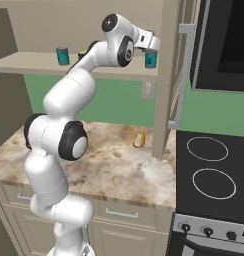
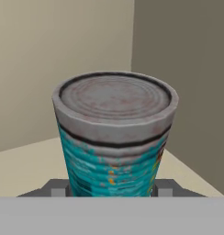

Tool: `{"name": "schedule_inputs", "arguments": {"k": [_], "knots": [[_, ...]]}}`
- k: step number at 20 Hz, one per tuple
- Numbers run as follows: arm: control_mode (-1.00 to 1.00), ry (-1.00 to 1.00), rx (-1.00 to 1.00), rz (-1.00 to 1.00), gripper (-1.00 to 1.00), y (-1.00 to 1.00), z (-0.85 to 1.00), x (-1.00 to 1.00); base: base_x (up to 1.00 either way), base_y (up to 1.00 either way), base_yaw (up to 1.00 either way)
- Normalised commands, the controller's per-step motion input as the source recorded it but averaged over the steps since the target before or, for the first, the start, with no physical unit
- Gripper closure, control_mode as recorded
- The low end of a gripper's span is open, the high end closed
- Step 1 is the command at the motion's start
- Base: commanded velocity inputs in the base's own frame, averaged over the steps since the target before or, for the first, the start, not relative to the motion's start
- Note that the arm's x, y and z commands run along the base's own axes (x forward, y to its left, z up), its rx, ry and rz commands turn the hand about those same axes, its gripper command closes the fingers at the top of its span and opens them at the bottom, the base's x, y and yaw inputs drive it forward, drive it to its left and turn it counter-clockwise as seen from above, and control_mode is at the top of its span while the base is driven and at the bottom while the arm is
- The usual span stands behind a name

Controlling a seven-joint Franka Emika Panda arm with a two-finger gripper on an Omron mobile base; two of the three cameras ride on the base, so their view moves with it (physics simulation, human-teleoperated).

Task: Stack two cans on top of the other two cans in the cabinet.

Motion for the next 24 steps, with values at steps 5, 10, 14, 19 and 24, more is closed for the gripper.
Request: {"name": "schedule_inputs", "arguments": {"k": [5,10,14,19,24], "knots": [[-1.00,0.00,0.00,0.00,1.00,-0.01,0.00,0.10,0.00,0.00,0.00],[-1.00,0.00,0.00,-0.01,1.00,-0.01,0.04,0.12,0.00,0.00,0.00],[-1.00,0.00,-0.01,-0.02,1.00,0.00,0.14,0.11,0.00,0.00,0.00],[-1.00,0.00,-0.04,-0.04,1.00,-0.04,0.12,0.14,0.00,0.00,0.00],[-1.00,0.00,-0.02,-0.05,1.00,-0.04,0.04,0.08,0.00,0.00,0.00]]}}
